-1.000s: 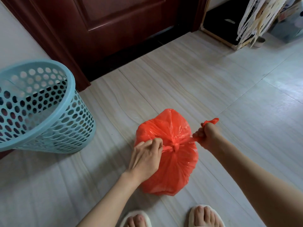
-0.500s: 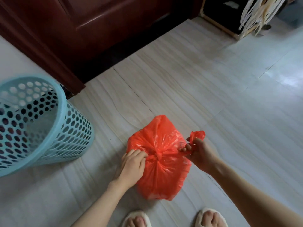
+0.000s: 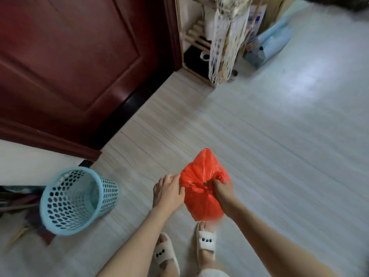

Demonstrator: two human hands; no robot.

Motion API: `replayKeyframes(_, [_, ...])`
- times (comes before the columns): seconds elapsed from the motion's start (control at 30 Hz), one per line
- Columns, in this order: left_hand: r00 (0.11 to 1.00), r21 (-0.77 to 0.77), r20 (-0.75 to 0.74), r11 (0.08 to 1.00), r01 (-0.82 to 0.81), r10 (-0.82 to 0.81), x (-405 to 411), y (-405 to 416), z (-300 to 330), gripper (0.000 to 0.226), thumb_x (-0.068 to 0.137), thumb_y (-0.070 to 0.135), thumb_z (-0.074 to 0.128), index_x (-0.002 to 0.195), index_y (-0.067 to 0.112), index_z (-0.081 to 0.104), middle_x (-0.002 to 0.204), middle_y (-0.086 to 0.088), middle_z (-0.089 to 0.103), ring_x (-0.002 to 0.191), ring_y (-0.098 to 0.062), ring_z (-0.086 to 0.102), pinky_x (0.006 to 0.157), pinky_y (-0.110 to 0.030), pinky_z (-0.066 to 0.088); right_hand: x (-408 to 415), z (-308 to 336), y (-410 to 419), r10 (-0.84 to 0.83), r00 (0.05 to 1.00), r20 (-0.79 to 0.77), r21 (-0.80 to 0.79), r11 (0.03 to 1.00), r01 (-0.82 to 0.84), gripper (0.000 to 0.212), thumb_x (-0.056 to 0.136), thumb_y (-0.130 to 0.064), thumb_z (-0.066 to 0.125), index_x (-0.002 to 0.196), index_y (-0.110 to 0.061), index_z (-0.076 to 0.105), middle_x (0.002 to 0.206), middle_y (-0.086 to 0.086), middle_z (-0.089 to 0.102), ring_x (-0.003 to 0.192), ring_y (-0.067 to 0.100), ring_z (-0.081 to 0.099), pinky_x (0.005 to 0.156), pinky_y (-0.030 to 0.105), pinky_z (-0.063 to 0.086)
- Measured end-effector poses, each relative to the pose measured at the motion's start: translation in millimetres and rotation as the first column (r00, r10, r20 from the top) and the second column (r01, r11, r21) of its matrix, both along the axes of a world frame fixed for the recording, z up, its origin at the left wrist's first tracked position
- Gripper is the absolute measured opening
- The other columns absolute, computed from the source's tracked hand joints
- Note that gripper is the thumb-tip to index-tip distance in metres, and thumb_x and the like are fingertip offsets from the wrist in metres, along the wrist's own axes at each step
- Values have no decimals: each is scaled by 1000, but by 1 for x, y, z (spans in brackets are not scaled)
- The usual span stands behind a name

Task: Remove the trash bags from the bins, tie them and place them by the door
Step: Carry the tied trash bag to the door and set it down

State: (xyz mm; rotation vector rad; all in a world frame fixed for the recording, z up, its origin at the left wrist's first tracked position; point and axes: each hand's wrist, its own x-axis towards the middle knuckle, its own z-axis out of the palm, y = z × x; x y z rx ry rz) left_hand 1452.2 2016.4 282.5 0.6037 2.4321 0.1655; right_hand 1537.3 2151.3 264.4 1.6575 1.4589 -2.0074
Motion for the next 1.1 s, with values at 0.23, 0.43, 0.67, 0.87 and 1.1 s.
replayKeyframes(0.23, [996,257,-29,962,94,-90,32,181,188,50,92,29,46,139,16,39,145,-5,36,134,-23,34,109,-35,28,75,189,164,42,996,77,308,949,-64,25,84,-12,41,63,-17,53,68,4,55,66,18,48,67,32,38])
replayKeyframes(0.43, [957,394,-45,875,280,-286,63,340,257,50,91,30,47,139,18,39,143,-6,39,131,-25,37,109,-40,31,146,260,302,-145,982,121,598,800,44,28,94,-17,35,79,-7,57,81,13,56,78,22,51,63,32,36])
replayKeyframes(0.67, [838,441,-116,728,524,-533,98,560,270,53,92,30,47,141,16,35,143,-7,41,133,-25,36,111,-39,29,223,280,491,-383,909,163,667,722,184,43,95,-31,26,79,-7,58,86,23,63,83,34,59,71,32,38])
replayKeyframes(0.87, [700,436,-142,590,679,-700,155,752,281,54,92,31,47,142,16,32,144,-6,39,134,-24,35,108,-40,28,297,297,634,-646,752,132,670,617,413,46,96,-29,33,67,-7,59,83,25,65,81,33,61,74,37,44])
replayKeyframes(1.1, [458,408,-175,359,839,-871,270,946,281,54,91,31,48,141,15,34,144,-6,39,132,-25,37,108,-39,30,397,309,788,-805,583,112,675,492,549,31,92,-22,39,77,-5,61,83,21,64,88,38,63,75,34,44])
